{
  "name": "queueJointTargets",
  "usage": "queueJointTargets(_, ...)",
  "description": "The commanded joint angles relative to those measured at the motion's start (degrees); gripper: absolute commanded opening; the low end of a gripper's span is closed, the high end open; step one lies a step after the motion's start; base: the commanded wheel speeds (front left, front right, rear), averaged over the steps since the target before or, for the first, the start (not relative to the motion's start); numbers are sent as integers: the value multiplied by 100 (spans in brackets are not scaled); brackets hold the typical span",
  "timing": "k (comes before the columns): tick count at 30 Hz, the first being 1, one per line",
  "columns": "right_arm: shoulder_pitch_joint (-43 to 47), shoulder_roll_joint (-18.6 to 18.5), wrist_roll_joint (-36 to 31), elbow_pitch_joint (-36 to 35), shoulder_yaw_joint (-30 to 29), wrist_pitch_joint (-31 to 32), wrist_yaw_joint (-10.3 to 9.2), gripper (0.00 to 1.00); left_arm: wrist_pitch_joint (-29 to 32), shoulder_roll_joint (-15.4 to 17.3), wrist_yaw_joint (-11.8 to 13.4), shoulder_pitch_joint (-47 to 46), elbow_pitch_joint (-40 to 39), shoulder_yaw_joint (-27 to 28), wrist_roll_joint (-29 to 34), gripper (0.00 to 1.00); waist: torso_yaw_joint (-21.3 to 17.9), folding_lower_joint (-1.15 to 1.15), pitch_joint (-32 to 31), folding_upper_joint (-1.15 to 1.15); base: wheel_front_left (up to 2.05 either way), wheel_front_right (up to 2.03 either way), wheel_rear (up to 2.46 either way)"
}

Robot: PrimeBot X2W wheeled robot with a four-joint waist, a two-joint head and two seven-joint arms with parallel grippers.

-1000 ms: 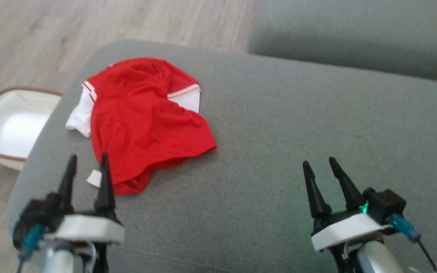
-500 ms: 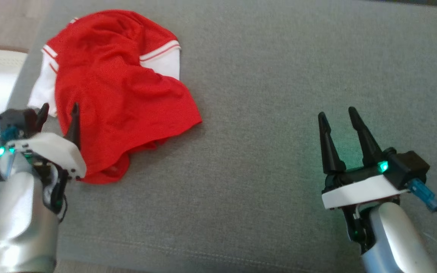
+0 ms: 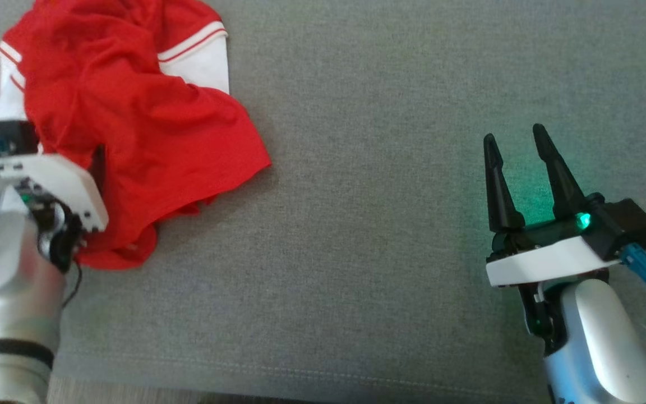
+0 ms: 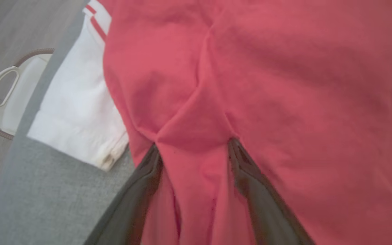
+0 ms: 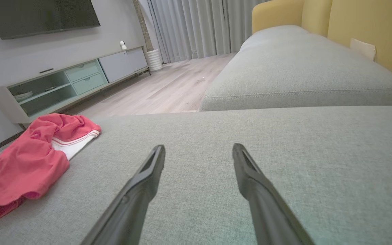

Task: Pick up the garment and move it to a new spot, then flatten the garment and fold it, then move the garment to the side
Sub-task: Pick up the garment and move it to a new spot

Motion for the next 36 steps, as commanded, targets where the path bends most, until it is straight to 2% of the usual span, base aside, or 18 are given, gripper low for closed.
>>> queueJointTargets(1, -120, 2, -56, -240, 136, 33, -5, 100, 113, 311, -31, -169, 10, -14, -130, 100, -41, -1, 105, 0, 0, 0, 0)
queueJointTargets(6, -145, 2, -74, -355, 108, 72, -5, 100, 464, 400, -33, -260, 284, -448, -686, 100, -116, -1, 190, 0, 0, 0, 0)
queueJointTargets(7, -143, 2, -66, -373, 106, 74, -5, 100, 551, 435, -33, -250, 360, -551, -908, 91, -142, -1, 191, 0, 0, 0, 0)
queueJointTargets(8, -139, 2, -63, -374, 106, 71, -5, 100, 561, 457, -33, -241, 388, -584, -1010, 13, -156, -1, 181, 0, 0, 0, 0)
queueJointTargets(9, -133, 2, -57, -368, 101, 64, -5, 100, 534, 478, -33, -229, 390, -634, -1087, 0, -170, -1, 162, 0, 0, 0, 0)
queueJointTargets(13, -114, 2, -16, -315, 81, 26, -5, 100, 275, 537, -33, -198, 315, -758, -1290, 0, -201, -1, 59, 0, 0, 0, 0)
queueJointTargets(18, -105, 2, 95, -165, 134, -61, -5, 100, -534, 652, -33, -235, 64, -880, -1461, 0, -268, -1, -212, 0, 0, 0, 0)
queueJointTargets(25, -66, 2, 304, 70, 205, -200, -5, 100, -1574, 707, -34, -210, -844, -1230, -1727, 0, -441, -1, -631, 0, 0, 0, 0)
queueJointTargets(32, -22, 2, 468, 238, 279, -304, -5, 100, -1912, 598, -29, -154, -2092, -1445, -1755, 0, -711, -1, -859, 0, 0, 0, 0)
queueJointTargets(36, -48, 2, 551, 303, 345, -351, -5, 100, -1962, 441, 70, -155, -2845, -1492, -1625, 0, -920, -1, -885, 0, 0, 0, 0)
